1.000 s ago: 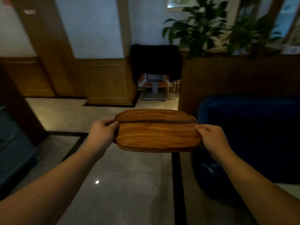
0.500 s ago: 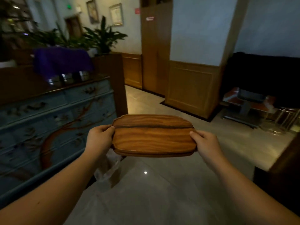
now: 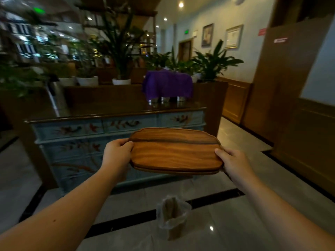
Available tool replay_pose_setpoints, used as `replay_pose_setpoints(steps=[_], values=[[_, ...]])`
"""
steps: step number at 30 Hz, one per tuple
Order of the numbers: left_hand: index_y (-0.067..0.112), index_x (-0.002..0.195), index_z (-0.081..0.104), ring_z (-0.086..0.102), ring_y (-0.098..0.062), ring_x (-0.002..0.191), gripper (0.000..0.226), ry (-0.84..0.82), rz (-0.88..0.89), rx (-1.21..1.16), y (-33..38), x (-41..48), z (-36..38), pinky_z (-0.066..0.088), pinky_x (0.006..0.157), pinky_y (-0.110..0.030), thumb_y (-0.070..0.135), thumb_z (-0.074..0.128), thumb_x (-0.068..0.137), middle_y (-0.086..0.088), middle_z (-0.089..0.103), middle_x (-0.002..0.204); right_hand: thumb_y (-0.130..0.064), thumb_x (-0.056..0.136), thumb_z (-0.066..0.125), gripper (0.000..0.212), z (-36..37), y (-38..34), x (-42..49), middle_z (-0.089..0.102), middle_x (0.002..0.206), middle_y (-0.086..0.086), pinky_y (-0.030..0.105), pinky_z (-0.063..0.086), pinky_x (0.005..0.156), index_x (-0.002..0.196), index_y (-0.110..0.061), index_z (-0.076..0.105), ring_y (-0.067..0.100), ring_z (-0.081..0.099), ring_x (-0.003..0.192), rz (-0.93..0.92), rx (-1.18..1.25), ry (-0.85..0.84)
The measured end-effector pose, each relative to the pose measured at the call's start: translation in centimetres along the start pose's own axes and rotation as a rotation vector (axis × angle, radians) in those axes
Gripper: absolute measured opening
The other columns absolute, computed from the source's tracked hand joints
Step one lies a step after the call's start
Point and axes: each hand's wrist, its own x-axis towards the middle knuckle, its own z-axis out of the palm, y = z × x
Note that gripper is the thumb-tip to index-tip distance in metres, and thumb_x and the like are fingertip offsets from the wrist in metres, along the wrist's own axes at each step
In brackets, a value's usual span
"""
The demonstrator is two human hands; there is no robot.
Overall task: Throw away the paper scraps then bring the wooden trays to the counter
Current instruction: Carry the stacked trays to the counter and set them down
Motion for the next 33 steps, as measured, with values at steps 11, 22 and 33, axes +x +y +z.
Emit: replay_pose_setpoints(steps=[11, 22, 33], values=[[0.018, 0.097, 0.069, 0.063, -0.028, 0.070, 0.017, 0.209, -0.047, 0.024, -2.8, 17.0, -7.2, 0.056, 0.077, -0.049, 0.022, 0.053, 0.093, -0.017, 0.072, 0.087, -0.030, 0.095, 0.052, 0.034, 16.9, -3.8, 15.2, 0.073, 0.086, 0.020, 0.049, 0.053, 0.077, 0.083, -0.008, 0.075, 0.033, 0.068, 0.082, -0.096, 0.022, -0.177], [0.023, 0.095, 0.065, 0.062, -0.025, 0.068, 0.012, 0.233, -0.088, 0.027, -4.7, 37.8, -14.1, 0.057, 0.077, -0.047, 0.023, 0.054, 0.092, -0.012, 0.071, 0.085, -0.028, 0.097, 0.052, 0.026, 34.3, -6.9, 29.8, 0.074, 0.090, 0.005, 0.044, 0.055, 0.079, 0.078, -0.027, 0.071, 0.024, 0.069, 0.087, -0.029, 0.077, -0.218], [0.020, 0.093, 0.067, 0.068, -0.026, 0.080, 0.011, 0.304, -0.106, 0.037, -9.0, 53.7, -15.4, 0.059, 0.076, -0.042, 0.020, 0.057, 0.091, -0.007, 0.071, 0.085, -0.032, 0.095, 0.053, 0.030, 45.2, -6.4, 43.9, 0.074, 0.091, 0.016, 0.050, 0.054, 0.080, 0.083, -0.016, 0.076, 0.031, 0.068, 0.085, -0.059, -0.007, -0.313]])
